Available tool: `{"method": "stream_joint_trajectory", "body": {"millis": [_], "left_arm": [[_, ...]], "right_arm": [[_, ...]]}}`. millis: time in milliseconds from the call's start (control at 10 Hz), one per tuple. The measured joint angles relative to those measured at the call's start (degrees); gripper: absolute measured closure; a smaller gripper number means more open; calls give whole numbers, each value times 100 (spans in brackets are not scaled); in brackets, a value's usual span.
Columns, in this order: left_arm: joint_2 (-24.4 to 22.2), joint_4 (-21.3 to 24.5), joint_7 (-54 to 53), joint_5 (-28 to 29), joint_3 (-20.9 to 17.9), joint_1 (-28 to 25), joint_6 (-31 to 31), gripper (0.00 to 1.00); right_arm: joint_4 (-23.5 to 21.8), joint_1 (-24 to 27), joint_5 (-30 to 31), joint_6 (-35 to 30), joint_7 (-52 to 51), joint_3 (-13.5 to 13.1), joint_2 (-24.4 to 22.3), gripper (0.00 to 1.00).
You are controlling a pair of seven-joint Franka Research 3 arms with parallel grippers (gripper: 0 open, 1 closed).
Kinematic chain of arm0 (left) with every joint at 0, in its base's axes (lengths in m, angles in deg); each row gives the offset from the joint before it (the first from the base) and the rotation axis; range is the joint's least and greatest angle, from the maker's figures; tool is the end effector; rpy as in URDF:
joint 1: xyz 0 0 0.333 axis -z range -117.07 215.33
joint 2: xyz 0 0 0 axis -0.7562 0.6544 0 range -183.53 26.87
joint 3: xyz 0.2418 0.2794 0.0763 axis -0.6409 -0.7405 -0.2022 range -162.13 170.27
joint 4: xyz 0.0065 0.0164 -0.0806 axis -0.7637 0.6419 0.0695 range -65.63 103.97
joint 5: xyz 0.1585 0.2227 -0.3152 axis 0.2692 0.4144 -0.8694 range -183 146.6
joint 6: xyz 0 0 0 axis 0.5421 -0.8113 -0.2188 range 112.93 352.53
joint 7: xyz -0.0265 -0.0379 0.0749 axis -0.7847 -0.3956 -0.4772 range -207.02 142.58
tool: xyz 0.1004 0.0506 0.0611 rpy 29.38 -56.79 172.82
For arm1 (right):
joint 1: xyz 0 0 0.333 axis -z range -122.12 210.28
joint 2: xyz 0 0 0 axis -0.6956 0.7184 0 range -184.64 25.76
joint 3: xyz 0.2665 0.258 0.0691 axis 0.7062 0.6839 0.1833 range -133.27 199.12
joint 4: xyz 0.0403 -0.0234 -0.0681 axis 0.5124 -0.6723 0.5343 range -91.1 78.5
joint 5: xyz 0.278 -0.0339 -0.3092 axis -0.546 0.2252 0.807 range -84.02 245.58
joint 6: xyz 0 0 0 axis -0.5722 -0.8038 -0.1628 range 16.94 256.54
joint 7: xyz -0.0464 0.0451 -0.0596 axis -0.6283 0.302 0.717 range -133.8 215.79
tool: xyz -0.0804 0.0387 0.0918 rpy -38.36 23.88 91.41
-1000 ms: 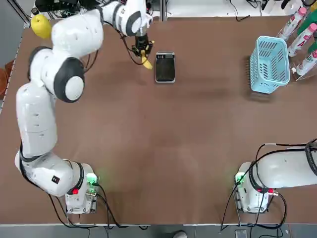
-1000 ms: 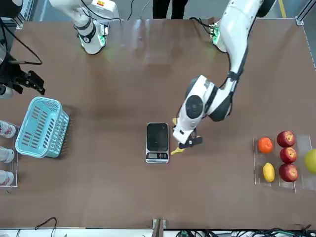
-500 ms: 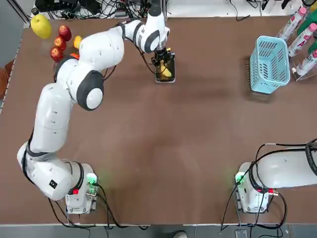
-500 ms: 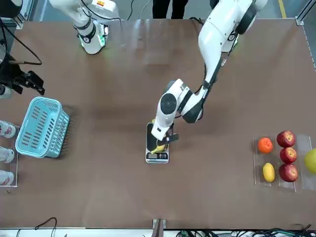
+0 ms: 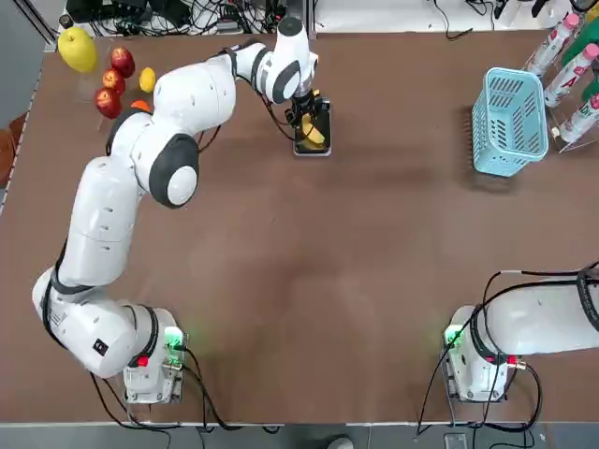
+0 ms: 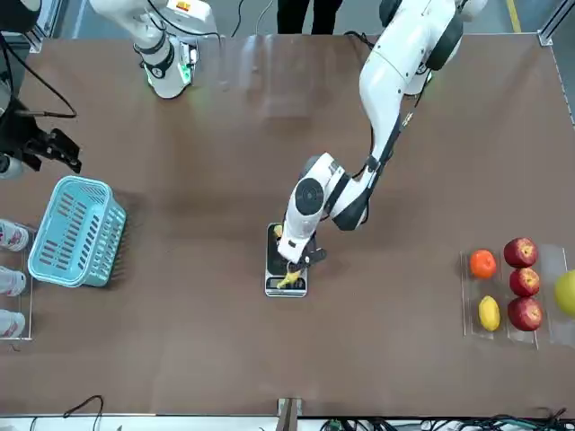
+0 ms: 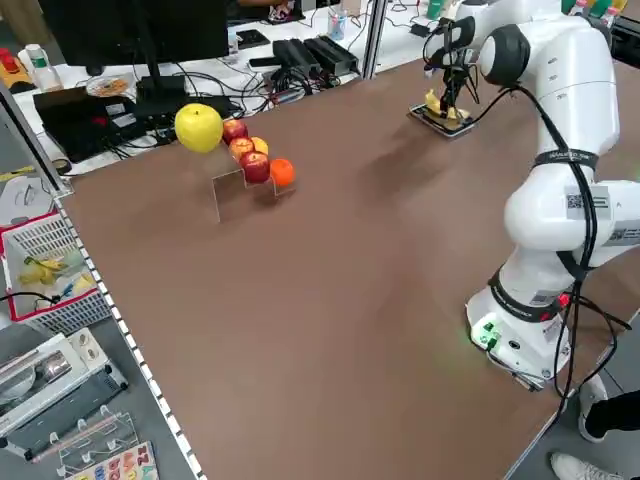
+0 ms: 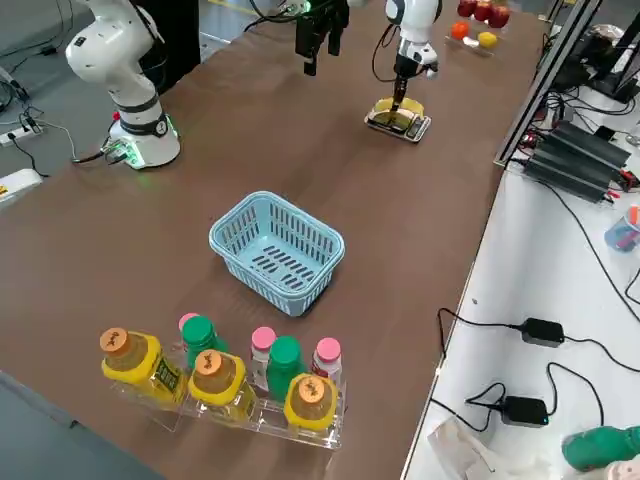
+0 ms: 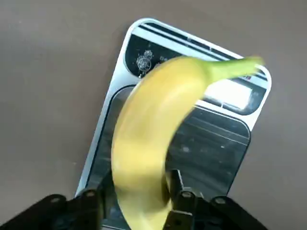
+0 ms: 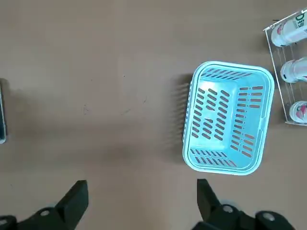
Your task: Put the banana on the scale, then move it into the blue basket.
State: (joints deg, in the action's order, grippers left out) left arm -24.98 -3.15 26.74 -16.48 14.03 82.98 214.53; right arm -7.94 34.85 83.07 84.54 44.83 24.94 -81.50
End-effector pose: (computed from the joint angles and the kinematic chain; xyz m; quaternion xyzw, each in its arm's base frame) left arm 0.6360 -0.5479 0.2276 0.9846 0.1601 -0.0164 0.0686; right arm 0.5713 0.0059 0.6624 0.9995 -0.0219 0.0157 0.0168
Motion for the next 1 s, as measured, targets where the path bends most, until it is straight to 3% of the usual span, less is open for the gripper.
{"method": "stream_joint_trajectory", "body": {"millis": [300, 600, 900, 1000], "left_arm": [[-9, -88, 13, -1, -1, -8, -34, 1], [-452, -225, 13, -127, 43, -299, -1001, 0], [-1675, -198, -603, -225, 99, -984, -2676, 0], [-2092, 34, -1048, -244, 100, -1408, -2912, 0]], "right_arm": [[-2, 0, 0, 16, 0, 0, 0, 0], [-11, -8, 0, 36, -3, 14, 2, 0], [99, -322, -168, 263, -10, 57, 67, 0], [356, -605, -216, 308, 88, 87, 267, 0]]}}
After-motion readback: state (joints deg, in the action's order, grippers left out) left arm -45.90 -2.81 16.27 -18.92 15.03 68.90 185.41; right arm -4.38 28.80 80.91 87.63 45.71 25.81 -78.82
